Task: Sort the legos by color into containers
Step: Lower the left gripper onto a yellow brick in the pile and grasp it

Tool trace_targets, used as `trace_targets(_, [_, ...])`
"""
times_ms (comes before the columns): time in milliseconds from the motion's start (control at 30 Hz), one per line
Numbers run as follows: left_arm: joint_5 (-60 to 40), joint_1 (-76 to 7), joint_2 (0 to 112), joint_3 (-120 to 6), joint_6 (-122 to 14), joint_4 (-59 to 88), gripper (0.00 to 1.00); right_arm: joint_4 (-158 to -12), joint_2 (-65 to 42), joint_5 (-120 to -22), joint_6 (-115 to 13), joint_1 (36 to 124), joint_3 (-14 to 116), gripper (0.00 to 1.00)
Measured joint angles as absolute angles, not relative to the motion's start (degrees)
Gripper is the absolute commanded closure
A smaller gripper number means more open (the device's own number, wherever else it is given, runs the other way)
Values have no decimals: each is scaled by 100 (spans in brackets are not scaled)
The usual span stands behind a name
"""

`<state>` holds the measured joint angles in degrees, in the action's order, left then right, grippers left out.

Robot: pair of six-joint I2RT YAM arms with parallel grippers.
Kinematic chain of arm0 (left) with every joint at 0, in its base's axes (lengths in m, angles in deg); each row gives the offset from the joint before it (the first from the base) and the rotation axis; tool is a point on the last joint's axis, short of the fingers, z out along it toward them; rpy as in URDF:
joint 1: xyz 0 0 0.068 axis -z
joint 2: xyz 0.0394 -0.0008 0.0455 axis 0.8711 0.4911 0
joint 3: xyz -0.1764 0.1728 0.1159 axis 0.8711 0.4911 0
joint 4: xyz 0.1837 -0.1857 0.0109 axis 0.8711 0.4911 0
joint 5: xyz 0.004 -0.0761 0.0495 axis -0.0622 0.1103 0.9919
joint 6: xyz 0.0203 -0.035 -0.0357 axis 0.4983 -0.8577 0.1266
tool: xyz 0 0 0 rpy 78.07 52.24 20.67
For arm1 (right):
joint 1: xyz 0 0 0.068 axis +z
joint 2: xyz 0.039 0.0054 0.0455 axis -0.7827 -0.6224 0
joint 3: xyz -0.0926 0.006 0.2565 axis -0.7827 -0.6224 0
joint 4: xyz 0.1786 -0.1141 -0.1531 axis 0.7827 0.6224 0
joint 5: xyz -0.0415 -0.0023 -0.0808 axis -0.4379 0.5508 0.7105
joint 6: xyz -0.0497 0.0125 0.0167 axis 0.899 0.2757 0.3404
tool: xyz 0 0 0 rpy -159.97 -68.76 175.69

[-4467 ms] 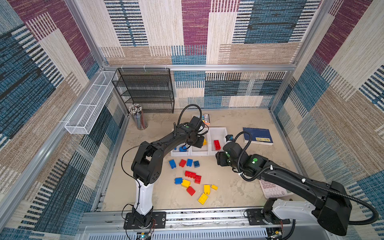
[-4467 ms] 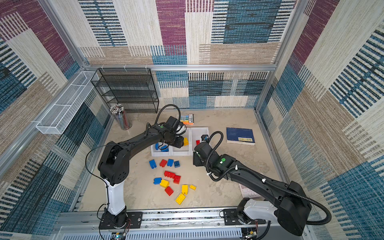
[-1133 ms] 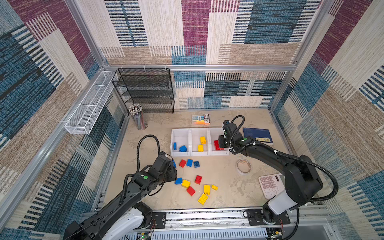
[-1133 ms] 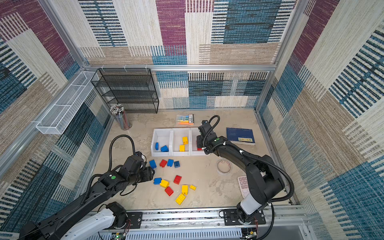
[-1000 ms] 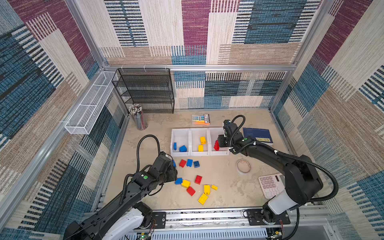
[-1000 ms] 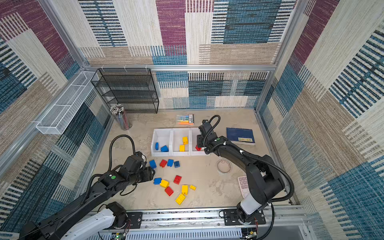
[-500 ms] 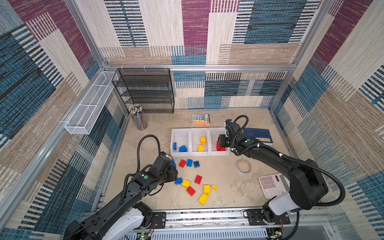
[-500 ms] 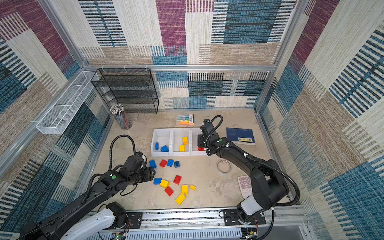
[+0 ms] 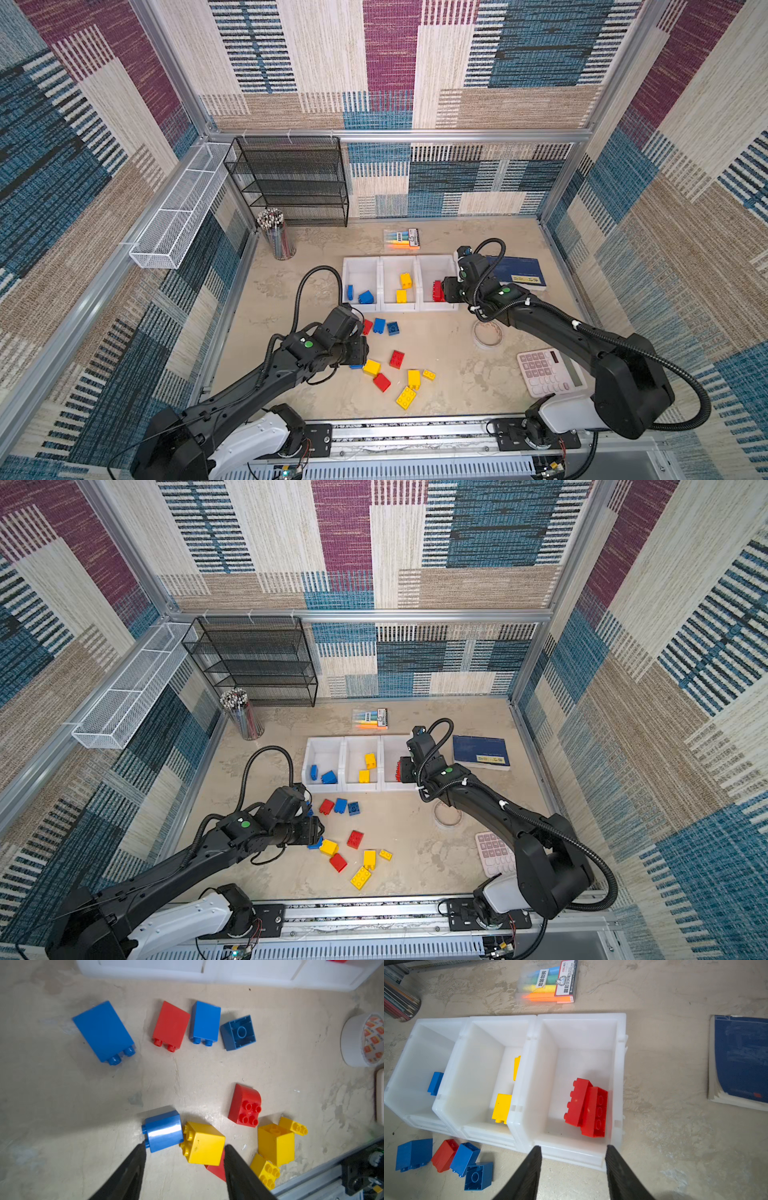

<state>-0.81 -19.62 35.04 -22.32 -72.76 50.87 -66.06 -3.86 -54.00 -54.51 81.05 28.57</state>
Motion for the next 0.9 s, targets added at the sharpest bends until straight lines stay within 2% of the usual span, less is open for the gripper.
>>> trace_targets(200, [113,-1485,4116,-2269,-7210,4925,37,-6483,-15,-5398,-5661,8107,2654,46])
trace_targets(500, [214,-1238,4791,-2505,-6926,4783,37,-6385,309,-5341,-5886,8107,2402,46])
trace_targets(900, [234,-1017,5204,-2579,-6858,4693,47,-6328,374,-5339,-5964,8107,2376,46])
